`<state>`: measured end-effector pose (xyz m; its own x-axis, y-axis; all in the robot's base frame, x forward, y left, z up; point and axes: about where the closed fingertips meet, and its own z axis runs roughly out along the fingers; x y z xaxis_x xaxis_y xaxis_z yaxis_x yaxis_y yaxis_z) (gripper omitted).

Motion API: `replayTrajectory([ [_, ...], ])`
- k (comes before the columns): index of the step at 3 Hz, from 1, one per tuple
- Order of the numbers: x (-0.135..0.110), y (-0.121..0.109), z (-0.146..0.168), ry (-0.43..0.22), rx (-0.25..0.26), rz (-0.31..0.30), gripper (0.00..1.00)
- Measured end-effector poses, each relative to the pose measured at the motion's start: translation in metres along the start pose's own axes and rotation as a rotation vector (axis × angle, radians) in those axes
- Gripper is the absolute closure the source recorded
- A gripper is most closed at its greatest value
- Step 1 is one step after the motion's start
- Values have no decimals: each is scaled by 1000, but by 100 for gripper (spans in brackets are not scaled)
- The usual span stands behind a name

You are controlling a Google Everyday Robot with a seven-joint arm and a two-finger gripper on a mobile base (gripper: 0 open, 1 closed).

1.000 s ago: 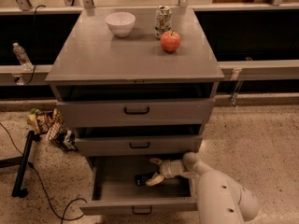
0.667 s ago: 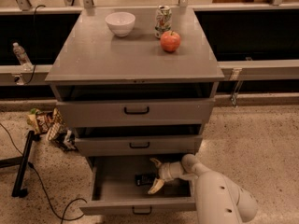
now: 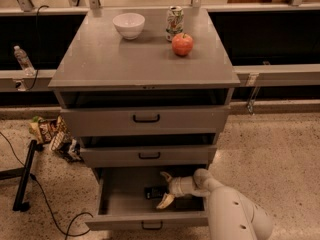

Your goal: Pick rxbar chocolate from bottom drawer and place on counter

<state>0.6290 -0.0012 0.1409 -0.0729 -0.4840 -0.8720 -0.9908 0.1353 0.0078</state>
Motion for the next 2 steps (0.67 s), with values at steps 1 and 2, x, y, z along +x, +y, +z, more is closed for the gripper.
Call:
replayTrajectory([
  [1, 2, -4, 5, -11, 20, 27, 6],
  [2, 5, -9, 10, -36, 40, 77, 25],
])
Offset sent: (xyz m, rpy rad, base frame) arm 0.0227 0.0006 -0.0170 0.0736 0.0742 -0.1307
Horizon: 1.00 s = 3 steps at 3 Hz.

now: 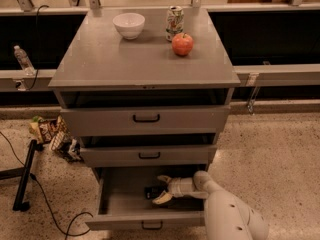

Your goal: Pick rxbar chocolate from bottom drawer and place on counter

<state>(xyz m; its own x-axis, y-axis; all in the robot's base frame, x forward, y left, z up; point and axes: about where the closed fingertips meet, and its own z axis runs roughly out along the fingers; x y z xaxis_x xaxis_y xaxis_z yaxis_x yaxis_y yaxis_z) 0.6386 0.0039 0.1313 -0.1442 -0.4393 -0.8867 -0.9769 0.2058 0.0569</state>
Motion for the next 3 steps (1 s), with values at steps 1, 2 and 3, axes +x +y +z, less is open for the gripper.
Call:
replayTrajectory([
  [1, 3, 0, 13, -8, -13, 31, 43],
  [2, 2, -1, 27, -6, -34, 47, 67],
  [3, -4, -8, 25, -12, -16, 43, 90],
])
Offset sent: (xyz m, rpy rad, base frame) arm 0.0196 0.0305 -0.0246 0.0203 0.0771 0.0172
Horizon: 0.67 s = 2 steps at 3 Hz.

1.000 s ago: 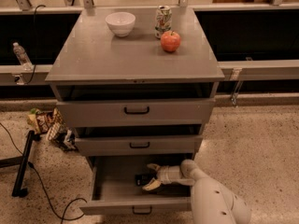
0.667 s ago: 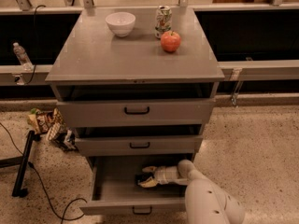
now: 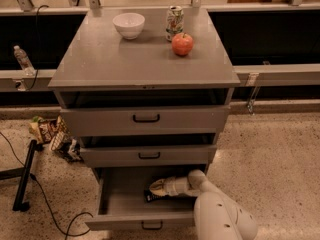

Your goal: Pick rxbar chocolate from bottom drawer and place on counter

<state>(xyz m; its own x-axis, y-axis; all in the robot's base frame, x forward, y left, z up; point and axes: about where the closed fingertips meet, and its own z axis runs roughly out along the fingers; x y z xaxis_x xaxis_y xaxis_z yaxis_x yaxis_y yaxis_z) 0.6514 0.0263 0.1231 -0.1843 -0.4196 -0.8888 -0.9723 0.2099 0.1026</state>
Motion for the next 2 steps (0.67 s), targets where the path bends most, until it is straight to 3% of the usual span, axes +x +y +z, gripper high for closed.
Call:
replayTrajectory([
  [1, -9, -3, -16, -12, 47, -4, 100],
  [2, -25, -7, -33, -10, 124, 1, 100],
])
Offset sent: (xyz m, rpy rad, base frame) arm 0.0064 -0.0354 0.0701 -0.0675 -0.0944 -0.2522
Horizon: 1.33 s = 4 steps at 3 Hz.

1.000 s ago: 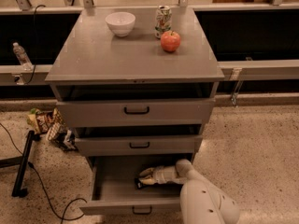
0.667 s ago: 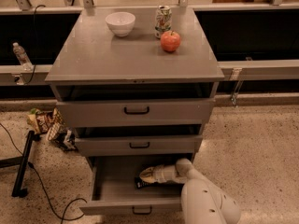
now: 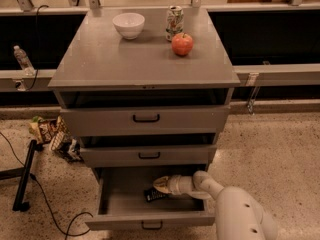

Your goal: Pick rxbar chocolate from bottom drawer and place on counter

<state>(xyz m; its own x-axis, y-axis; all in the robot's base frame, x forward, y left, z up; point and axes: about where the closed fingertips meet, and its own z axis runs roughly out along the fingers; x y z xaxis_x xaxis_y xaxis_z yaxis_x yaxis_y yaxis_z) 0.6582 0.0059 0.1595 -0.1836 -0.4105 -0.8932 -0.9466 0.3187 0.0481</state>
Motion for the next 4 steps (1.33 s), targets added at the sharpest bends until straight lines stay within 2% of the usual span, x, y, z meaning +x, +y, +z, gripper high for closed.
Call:
replayTrajectory([
  [1, -9, -2, -14, 19, 92, 24, 100],
  [2, -4, -2, -22, 50, 116, 4, 87],
  [3, 3, 7, -28, 72, 28, -79, 56],
  [4, 8, 11, -28, 82, -54, -155, 33],
])
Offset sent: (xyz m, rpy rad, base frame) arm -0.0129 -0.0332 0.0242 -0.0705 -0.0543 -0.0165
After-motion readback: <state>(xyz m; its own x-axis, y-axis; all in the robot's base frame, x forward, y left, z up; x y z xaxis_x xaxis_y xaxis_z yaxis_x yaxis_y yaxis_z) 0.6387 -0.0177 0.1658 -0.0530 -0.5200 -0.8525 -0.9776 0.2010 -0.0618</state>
